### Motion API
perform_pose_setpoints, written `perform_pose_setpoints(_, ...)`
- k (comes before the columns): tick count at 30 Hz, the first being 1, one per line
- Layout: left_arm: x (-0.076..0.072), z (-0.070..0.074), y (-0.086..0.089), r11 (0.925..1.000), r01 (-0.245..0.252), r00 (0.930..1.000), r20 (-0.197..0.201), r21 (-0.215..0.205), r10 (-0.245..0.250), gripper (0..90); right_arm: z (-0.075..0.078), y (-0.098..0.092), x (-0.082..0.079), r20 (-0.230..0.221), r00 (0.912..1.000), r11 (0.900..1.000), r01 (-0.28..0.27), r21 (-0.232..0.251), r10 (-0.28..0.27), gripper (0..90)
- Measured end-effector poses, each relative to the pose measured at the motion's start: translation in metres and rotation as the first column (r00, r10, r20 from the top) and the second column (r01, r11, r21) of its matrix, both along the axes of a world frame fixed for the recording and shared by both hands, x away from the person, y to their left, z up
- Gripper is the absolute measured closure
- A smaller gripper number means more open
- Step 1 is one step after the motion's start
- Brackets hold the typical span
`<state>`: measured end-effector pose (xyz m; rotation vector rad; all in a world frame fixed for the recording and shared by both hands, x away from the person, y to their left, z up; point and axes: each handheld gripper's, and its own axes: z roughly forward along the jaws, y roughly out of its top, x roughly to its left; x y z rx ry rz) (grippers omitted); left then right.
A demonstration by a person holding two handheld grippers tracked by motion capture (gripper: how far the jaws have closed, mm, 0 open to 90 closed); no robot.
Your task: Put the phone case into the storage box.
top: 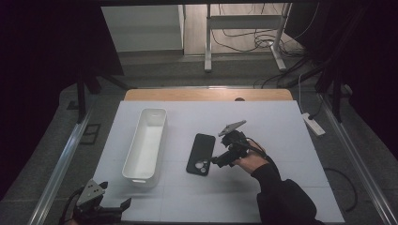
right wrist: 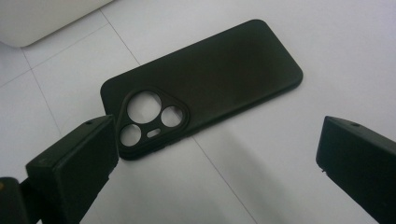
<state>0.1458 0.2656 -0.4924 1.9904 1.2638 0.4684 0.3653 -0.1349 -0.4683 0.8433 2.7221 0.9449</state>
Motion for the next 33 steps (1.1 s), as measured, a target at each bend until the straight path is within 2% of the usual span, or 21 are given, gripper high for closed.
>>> perform_pose_setpoints(15,0.0,0.0,0.0,1.0,0.003,1.0,-0.001,-0.001,-0.003,0.3,-0.002,0.024,0.011,0.009,0.9995,1.0,-0.031,-0.004,0.031,0.0)
perform_pose_setpoints(18,0.0,0.0,0.0,1.0,0.005,1.0,-0.001,-0.002,-0.005,0.3,-0.005,0.029,0.014,0.009,0.9991,0.999,-0.042,-0.023,0.042,0.0)
perform_pose_setpoints(26,0.0,0.0,0.0,1.0,0.006,1.0,0.0,0.001,-0.006,0.3,-0.009,0.044,0.021,-0.016,0.9992,0.999,-0.038,-0.038,0.038,0.0)
perform_pose_setpoints(30,0.0,0.0,0.0,1.0,0.007,1.0,0.0,0.0,-0.007,0.3,-0.013,0.051,0.022,-0.026,0.9982,0.998,-0.054,-0.025,0.054,0.1)
perform_pose_setpoints(33,0.0,0.0,0.0,1.0,0.007,1.0,0.001,0.002,-0.007,0.3,-0.014,0.055,0.022,-0.027,0.9977,0.997,-0.064,-0.032,0.063,0.0)
